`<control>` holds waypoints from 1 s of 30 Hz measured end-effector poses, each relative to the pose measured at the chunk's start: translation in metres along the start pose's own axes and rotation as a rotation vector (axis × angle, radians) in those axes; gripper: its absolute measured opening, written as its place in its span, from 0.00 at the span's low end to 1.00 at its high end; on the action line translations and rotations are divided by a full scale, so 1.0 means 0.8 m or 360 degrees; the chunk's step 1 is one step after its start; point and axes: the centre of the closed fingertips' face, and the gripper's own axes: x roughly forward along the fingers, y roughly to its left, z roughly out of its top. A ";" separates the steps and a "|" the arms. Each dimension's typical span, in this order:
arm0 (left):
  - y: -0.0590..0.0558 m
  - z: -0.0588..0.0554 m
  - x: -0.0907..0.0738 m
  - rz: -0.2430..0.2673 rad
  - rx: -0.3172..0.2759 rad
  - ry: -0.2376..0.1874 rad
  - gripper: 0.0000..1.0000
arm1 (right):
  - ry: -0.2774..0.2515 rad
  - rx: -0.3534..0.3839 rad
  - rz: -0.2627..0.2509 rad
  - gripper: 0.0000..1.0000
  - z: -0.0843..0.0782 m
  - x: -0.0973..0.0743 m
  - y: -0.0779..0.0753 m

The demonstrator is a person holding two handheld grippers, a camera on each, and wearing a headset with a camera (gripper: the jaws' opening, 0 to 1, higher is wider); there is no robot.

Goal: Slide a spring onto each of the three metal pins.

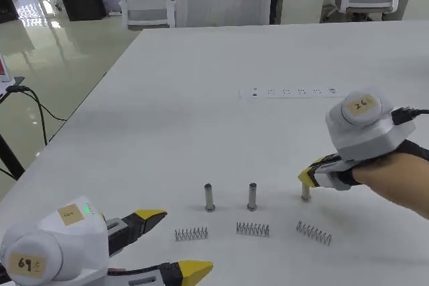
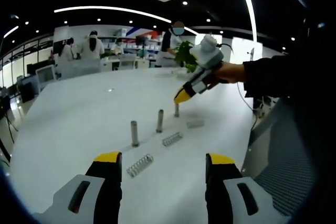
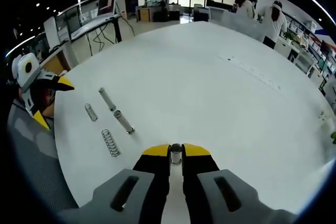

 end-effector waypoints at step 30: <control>0.001 -0.003 -0.001 -0.0001 0.0008 0.0016 0.59 | -0.0029 -0.0073 0.0042 0.05 -0.010 -0.008 0.020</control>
